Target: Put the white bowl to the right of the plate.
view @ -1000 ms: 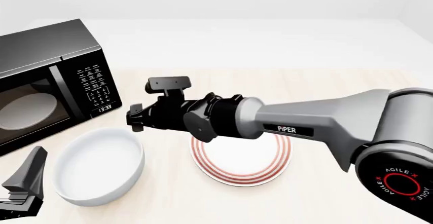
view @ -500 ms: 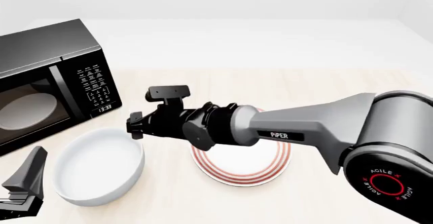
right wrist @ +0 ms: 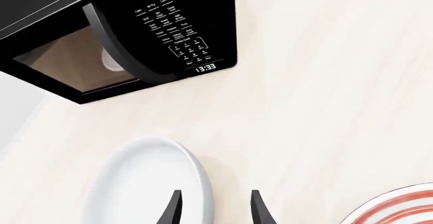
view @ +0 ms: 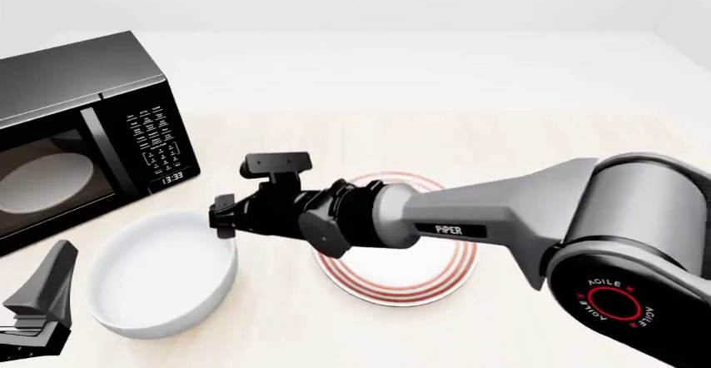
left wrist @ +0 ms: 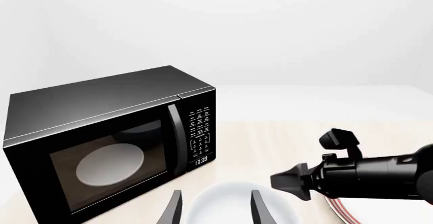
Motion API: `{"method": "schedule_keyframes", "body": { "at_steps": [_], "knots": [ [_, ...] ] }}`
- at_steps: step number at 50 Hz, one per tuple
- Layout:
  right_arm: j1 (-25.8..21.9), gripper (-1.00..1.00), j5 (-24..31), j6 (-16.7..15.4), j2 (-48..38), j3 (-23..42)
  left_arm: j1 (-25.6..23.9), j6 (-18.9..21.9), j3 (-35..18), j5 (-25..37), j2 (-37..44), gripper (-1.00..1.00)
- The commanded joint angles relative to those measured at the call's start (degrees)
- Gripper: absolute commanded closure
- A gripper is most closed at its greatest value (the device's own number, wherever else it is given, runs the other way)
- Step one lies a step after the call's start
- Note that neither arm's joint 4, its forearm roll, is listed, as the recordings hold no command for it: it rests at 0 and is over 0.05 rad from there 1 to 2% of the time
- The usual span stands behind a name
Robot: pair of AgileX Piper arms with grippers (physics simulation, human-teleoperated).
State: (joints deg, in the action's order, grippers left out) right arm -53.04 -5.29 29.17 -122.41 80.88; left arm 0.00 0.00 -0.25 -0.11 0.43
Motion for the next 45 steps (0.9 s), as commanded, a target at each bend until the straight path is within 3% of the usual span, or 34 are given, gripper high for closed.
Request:
{"method": "schedule_keyframes", "body": {
  "at_steps": [1, 45],
  "knots": [
    [0.04, -1.0, -1.08, 0.66, -0.97, -0.39, 0.0, 0.0, 0.0, 0.0, 0.0, -1.0],
    [-0.65, -1.0, -4.69, 2.71, -3.84, -1.24, 0.0, 0.0, 0.0, 0.0, 0.0, -1.0]
  ]
}}
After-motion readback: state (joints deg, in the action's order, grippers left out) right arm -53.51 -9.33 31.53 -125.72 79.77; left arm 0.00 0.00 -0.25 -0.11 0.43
